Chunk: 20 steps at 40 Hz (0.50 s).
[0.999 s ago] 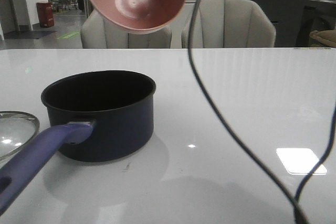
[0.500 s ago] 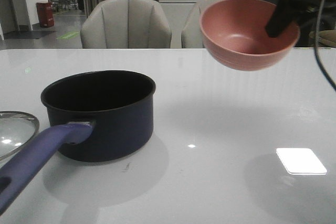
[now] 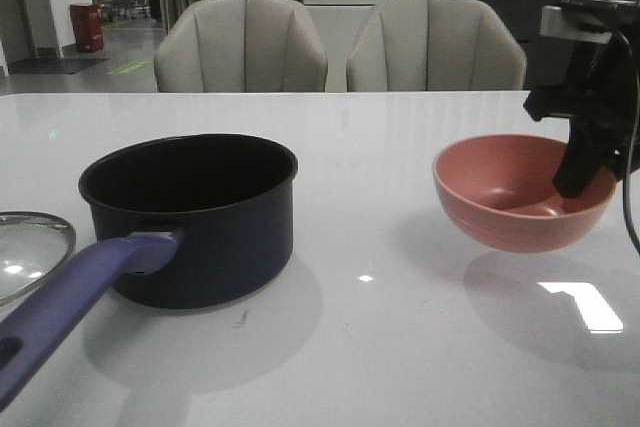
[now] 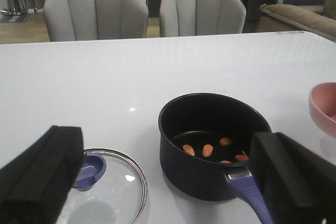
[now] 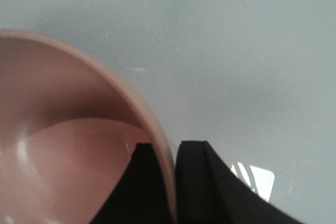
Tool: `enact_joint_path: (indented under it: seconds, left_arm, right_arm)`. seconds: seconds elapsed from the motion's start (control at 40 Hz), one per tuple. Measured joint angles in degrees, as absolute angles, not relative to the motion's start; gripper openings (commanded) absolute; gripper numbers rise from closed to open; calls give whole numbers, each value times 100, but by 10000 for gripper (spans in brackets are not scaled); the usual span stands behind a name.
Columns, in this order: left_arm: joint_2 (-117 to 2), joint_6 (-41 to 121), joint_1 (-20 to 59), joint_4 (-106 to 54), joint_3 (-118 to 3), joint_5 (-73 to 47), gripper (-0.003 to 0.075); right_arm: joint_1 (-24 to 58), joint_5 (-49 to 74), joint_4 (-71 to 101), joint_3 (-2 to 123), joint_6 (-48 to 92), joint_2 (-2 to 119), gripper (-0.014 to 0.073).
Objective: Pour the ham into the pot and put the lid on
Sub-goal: 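Carry the empty bowl back and lower it onto the table, then open the right gripper and withdraw it from the bowl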
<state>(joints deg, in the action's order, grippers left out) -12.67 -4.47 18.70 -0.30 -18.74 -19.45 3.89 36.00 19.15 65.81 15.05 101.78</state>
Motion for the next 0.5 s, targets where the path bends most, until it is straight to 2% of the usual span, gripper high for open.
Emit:
enact_joint_path:
  seconds: [0.15, 0.225, 0.375, 0.425, 0.5]
  left_arm:
    - [-1267, -447, 1870, -30, -1874, -1945, 655]
    - [-1267, -447, 1870, -30, -1874, -1945, 655]
    - [-1267, -447, 1870, -30, -1874, -1945, 655]
    - [-1267, -447, 1870, -30, -1874, -1945, 655]
    - [-1267, -447, 1870, -30, -1874, -1945, 655]
  right_arm:
    - [389, 3600, 1915, 6581, 1505, 10419, 167]
    - [389, 3600, 1915, 6581, 1505, 10499, 230]
    - [389, 3600, 1915, 6581, 1505, 10621, 461]
    - [389, 3600, 1894, 6581, 1505, 10630, 498]
    - [389, 3718, 1796, 6697, 1517, 10633, 507]
